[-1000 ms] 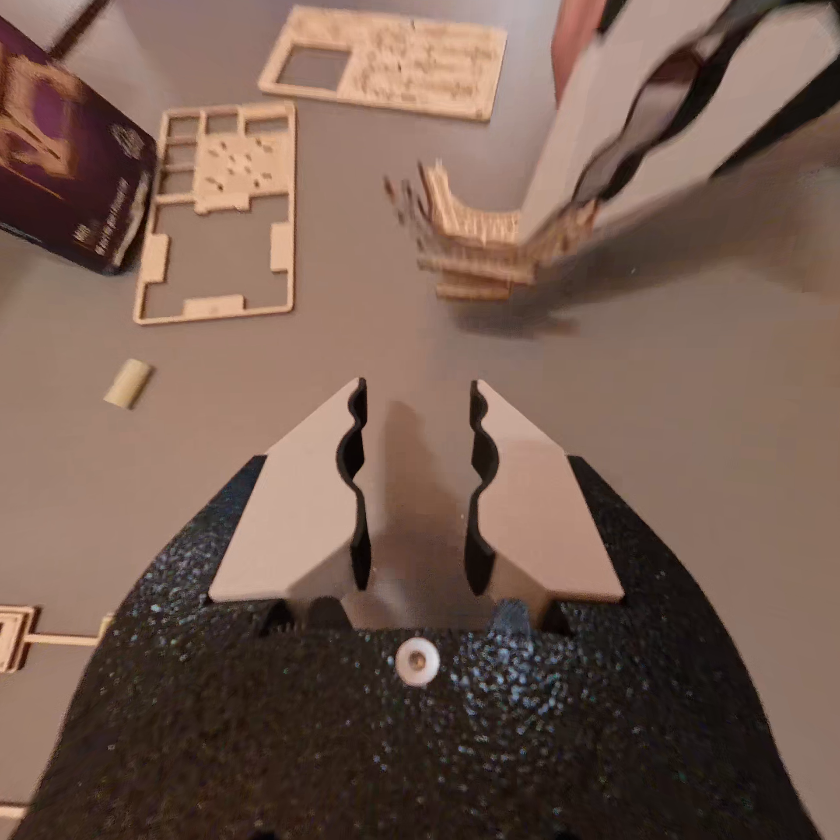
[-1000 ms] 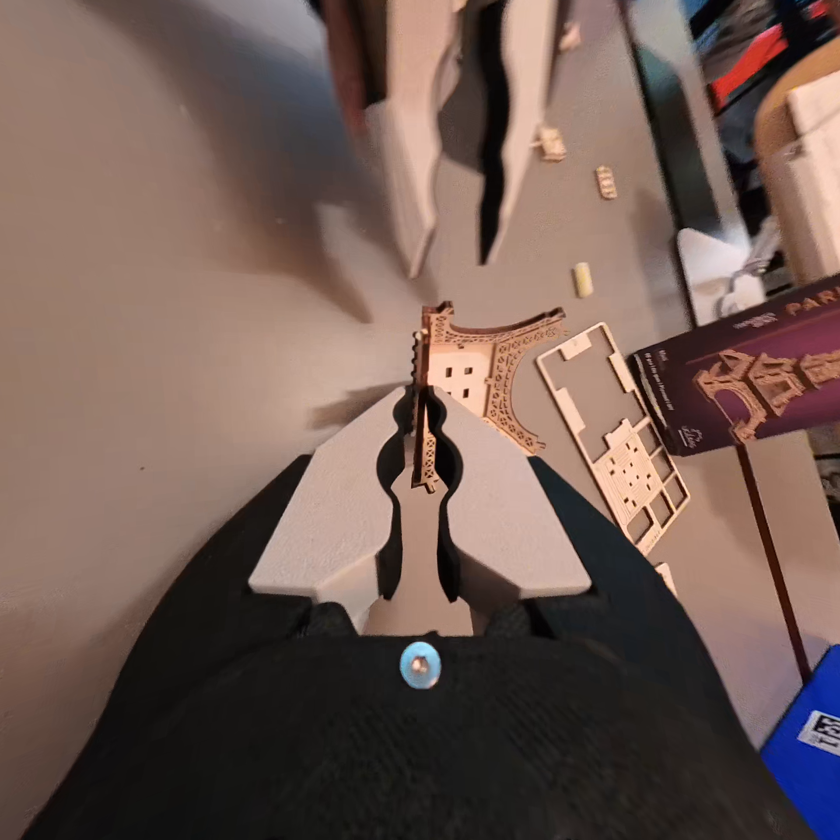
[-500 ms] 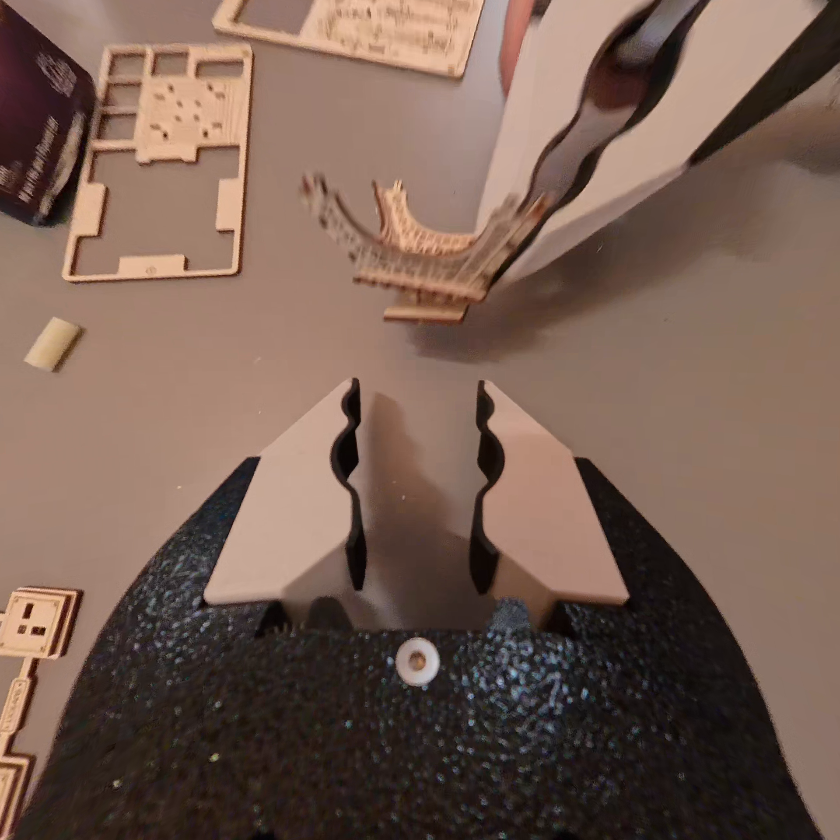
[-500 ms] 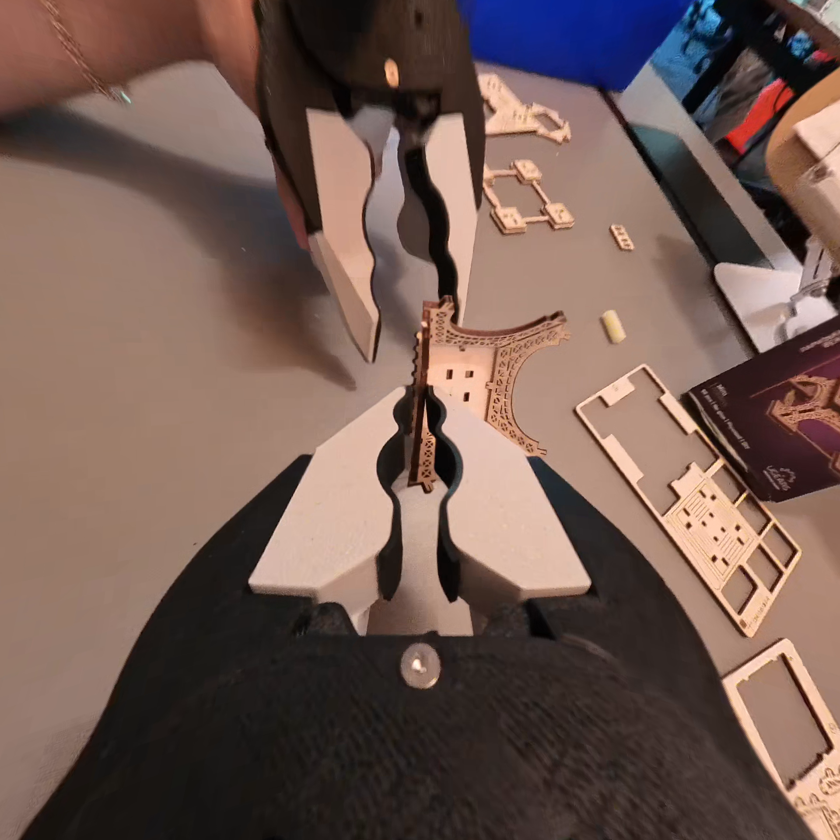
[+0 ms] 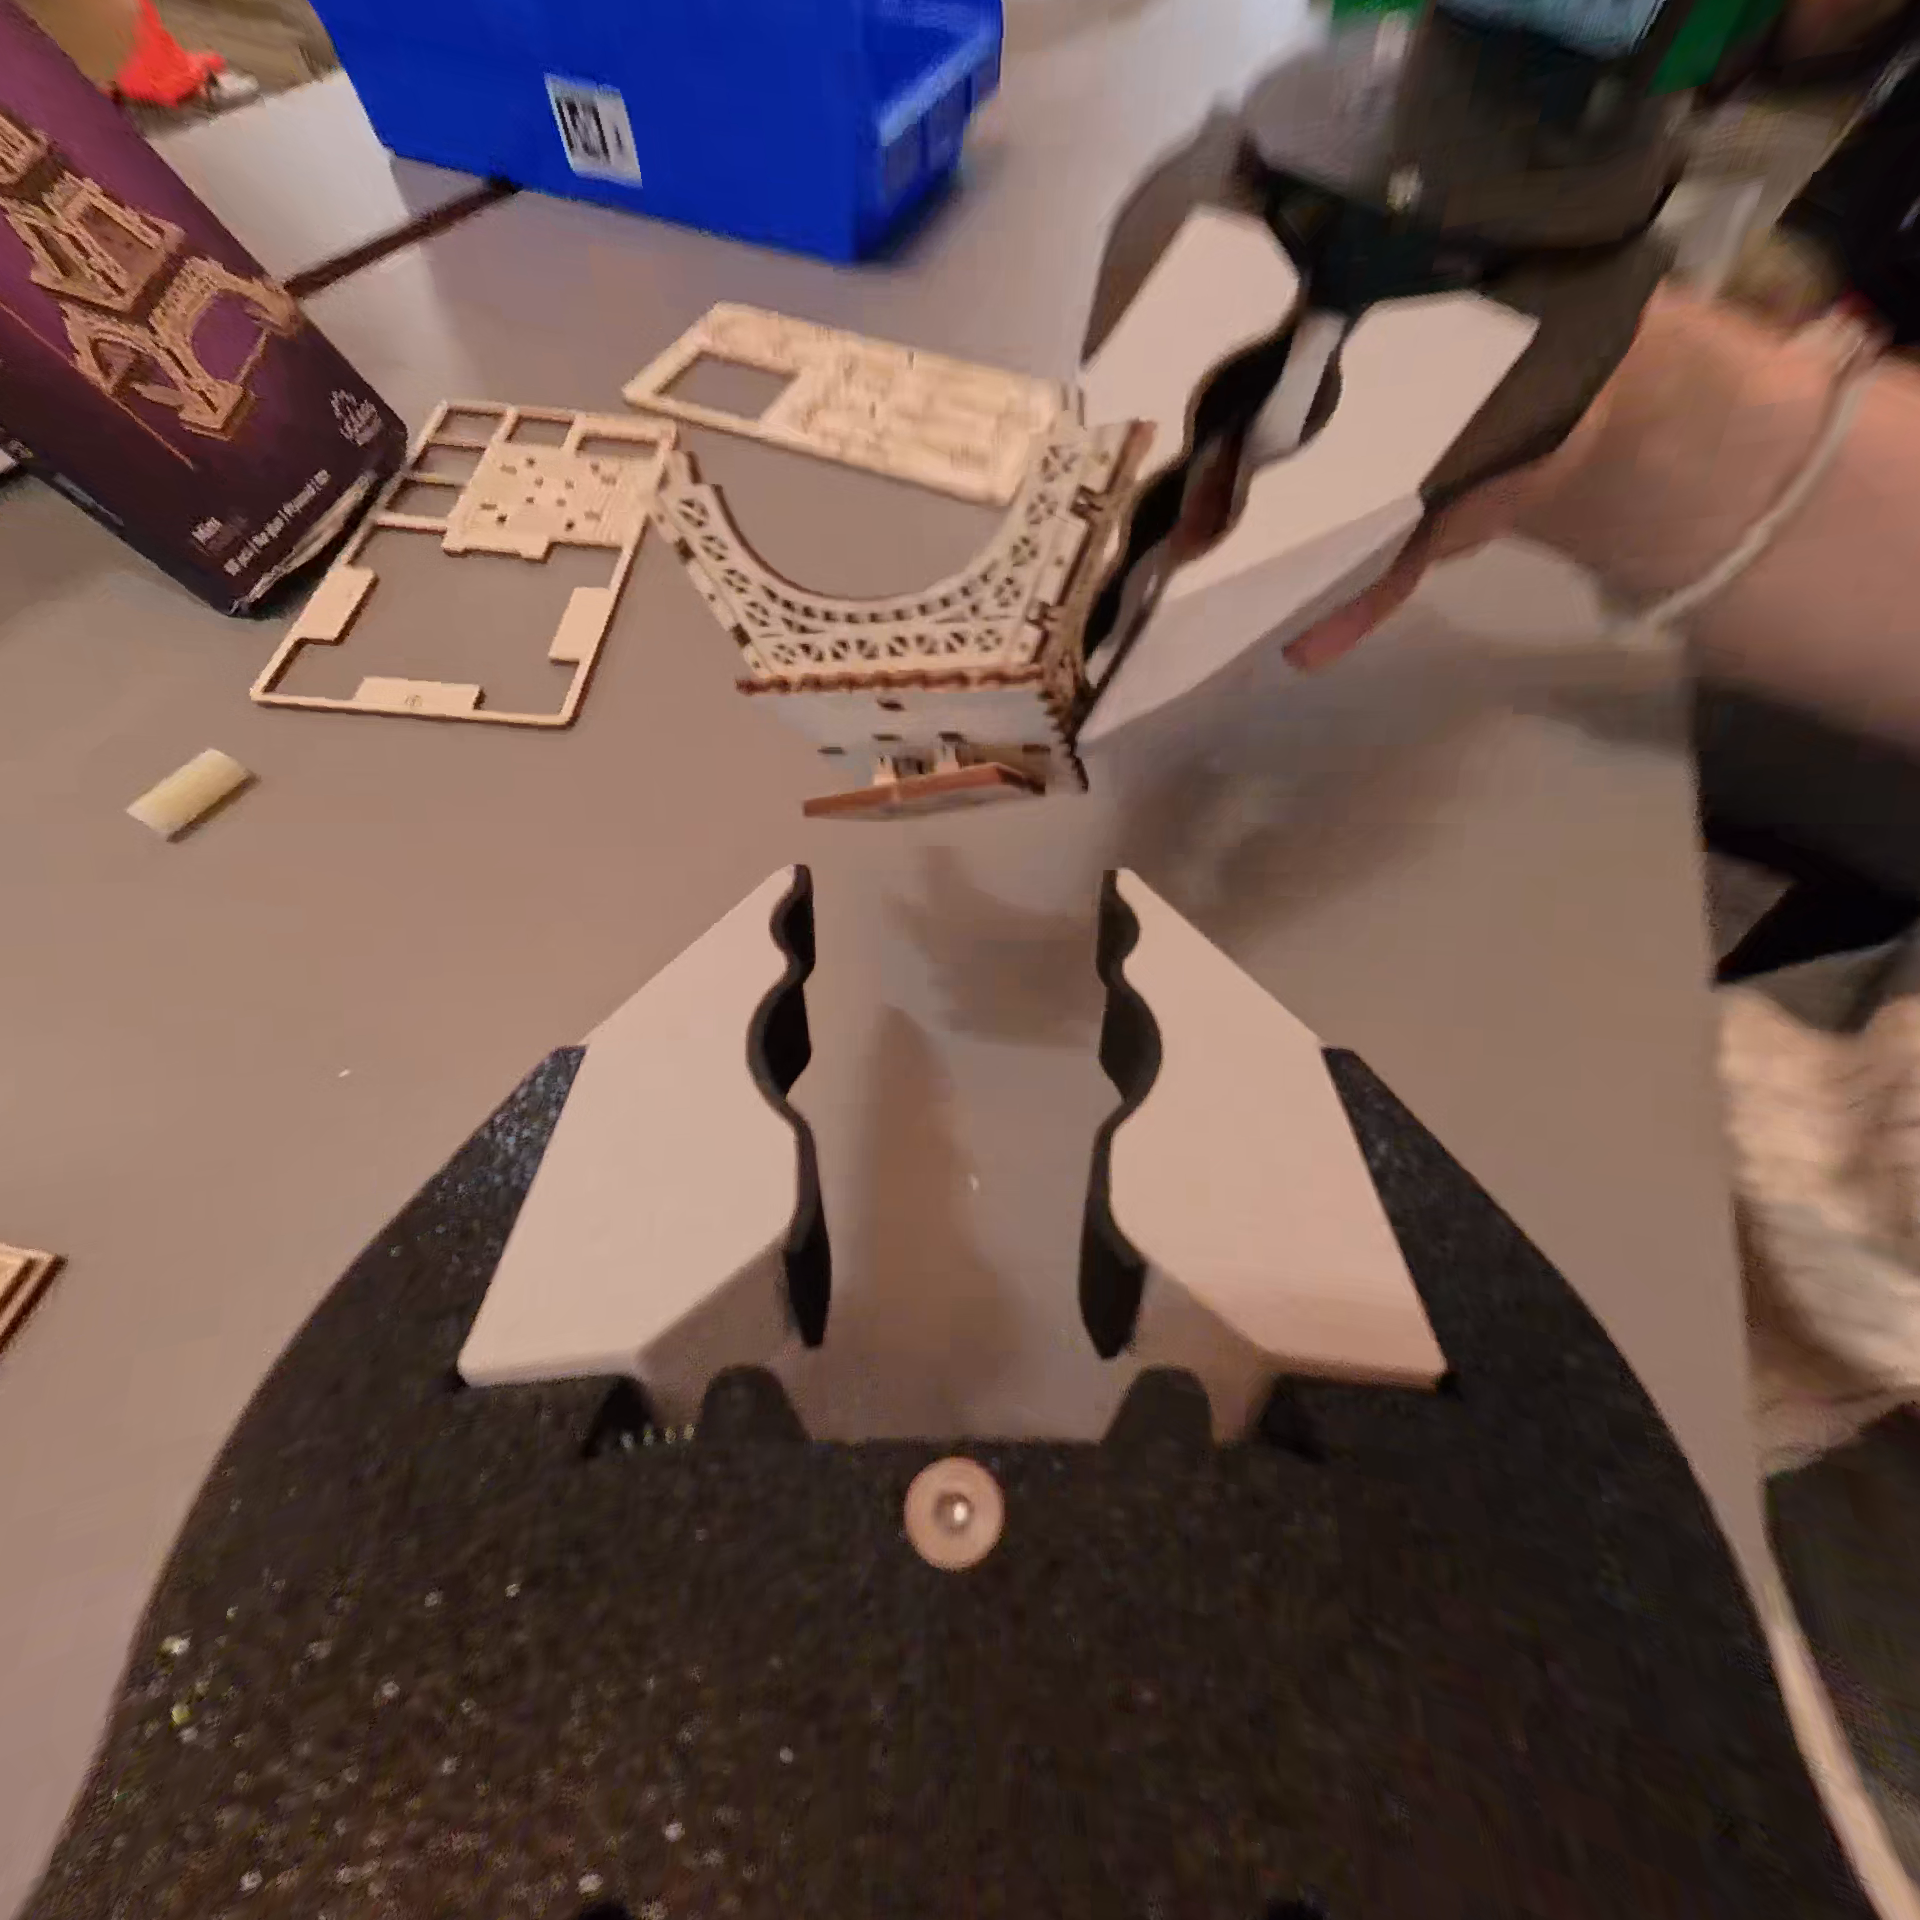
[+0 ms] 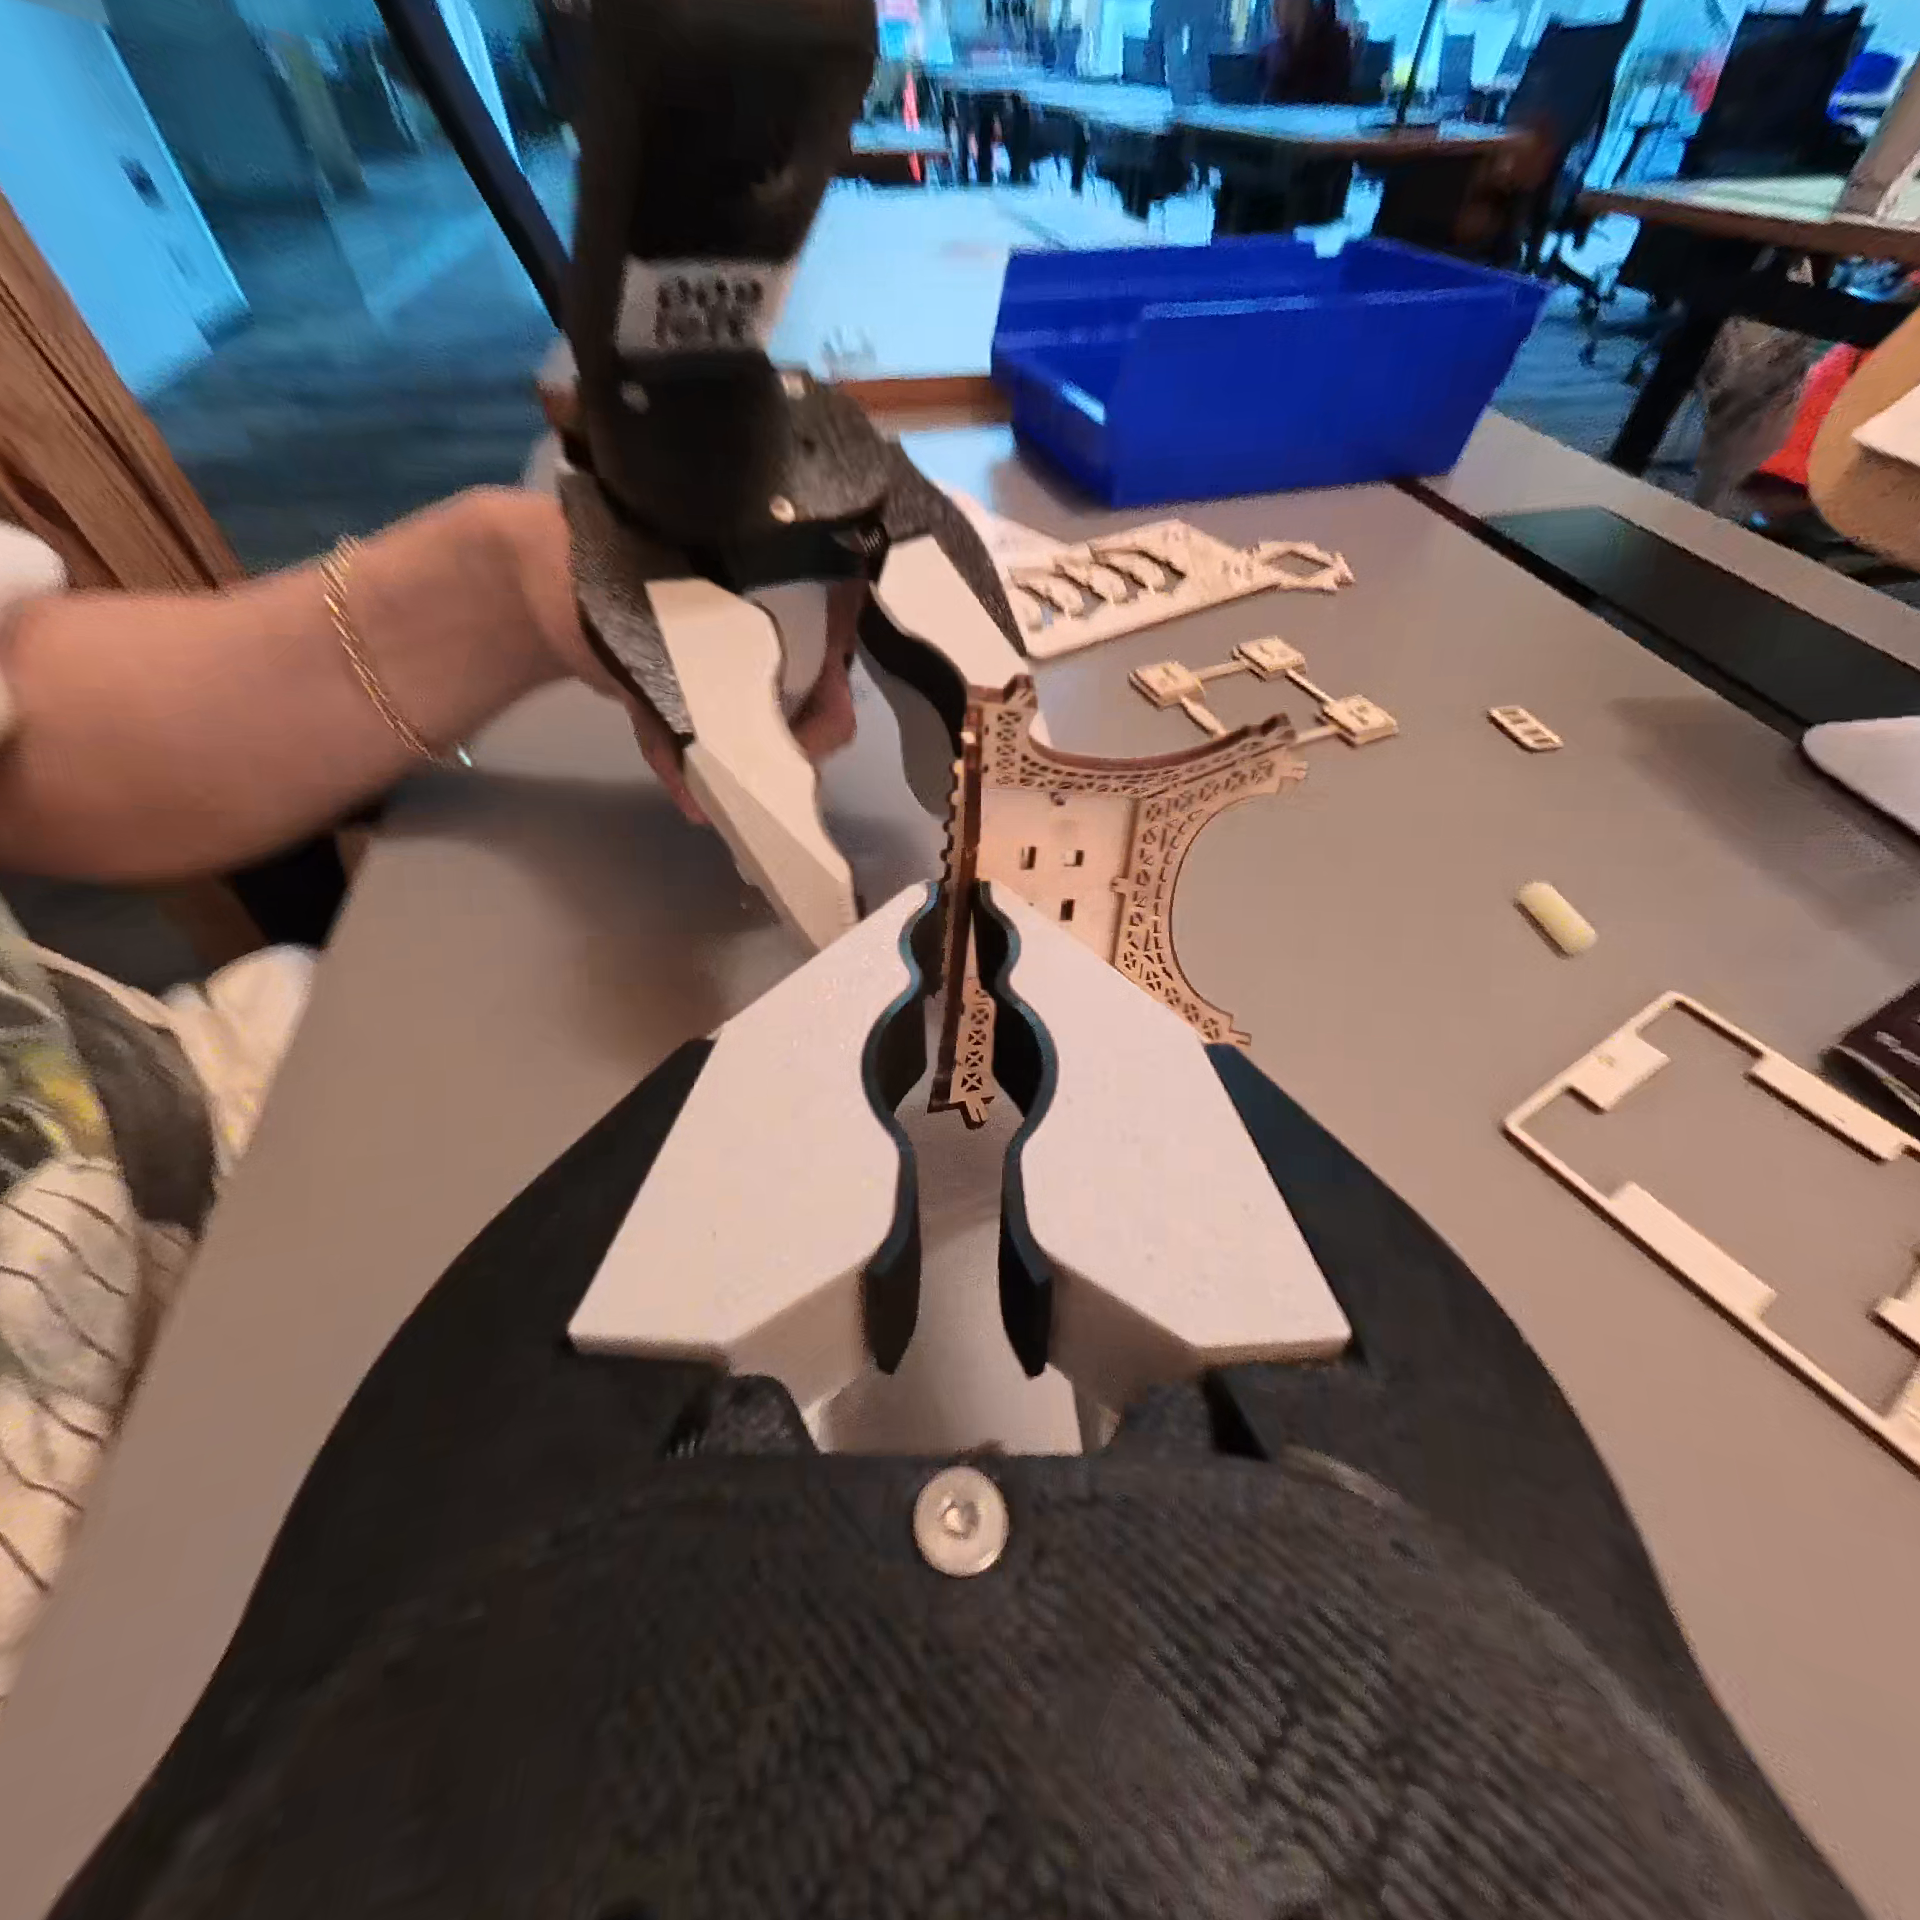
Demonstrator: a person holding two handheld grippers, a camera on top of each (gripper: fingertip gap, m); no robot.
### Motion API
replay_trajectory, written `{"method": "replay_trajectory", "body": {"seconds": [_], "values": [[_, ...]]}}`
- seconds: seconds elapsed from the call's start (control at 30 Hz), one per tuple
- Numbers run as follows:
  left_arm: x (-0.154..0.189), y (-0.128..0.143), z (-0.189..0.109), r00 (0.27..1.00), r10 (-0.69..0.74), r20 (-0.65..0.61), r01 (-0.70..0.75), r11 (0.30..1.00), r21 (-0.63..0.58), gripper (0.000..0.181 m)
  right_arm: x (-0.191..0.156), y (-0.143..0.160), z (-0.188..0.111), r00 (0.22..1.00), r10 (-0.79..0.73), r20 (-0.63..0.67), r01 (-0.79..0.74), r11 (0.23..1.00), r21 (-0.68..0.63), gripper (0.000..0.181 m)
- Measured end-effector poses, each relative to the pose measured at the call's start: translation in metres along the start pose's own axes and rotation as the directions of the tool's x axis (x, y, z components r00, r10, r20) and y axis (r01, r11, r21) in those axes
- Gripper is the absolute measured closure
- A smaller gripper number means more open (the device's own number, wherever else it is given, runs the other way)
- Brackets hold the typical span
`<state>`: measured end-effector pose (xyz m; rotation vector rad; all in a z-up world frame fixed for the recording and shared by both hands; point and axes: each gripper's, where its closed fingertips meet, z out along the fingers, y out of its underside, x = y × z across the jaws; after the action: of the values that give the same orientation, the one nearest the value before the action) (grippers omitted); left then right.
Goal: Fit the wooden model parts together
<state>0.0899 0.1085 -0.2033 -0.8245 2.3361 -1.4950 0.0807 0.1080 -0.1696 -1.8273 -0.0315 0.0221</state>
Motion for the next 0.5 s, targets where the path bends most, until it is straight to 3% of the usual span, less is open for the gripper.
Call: {"method": "replay_trajectory", "body": {"seconds": [0.17, 0.33, 0.5], "values": [[0.004, -0.022, -0.015, 0.995, -0.096, -0.036, 0.1, 0.986, 0.135, 0.133, -0.002, -0.018, -0.004, 0.995, 0.093, 0.027, -0.096, 0.987, 0.128, 0.179], [0.004, -0.032, -0.023, 0.993, -0.119, -0.02, 0.12, 0.971, 0.205, 0.137, -0.008, -0.014, 0.001, 0.997, 0.067, 0.037, -0.07, 0.993, 0.1, 0.179], [0.0, -0.024, -0.024, 0.992, -0.129, -0.007, 0.128, 0.977, 0.17, 0.138, -0.012, -0.01, 0.006, 0.999, 0.026, 0.036, -0.028, 0.997, 0.066, 0.179]]}}
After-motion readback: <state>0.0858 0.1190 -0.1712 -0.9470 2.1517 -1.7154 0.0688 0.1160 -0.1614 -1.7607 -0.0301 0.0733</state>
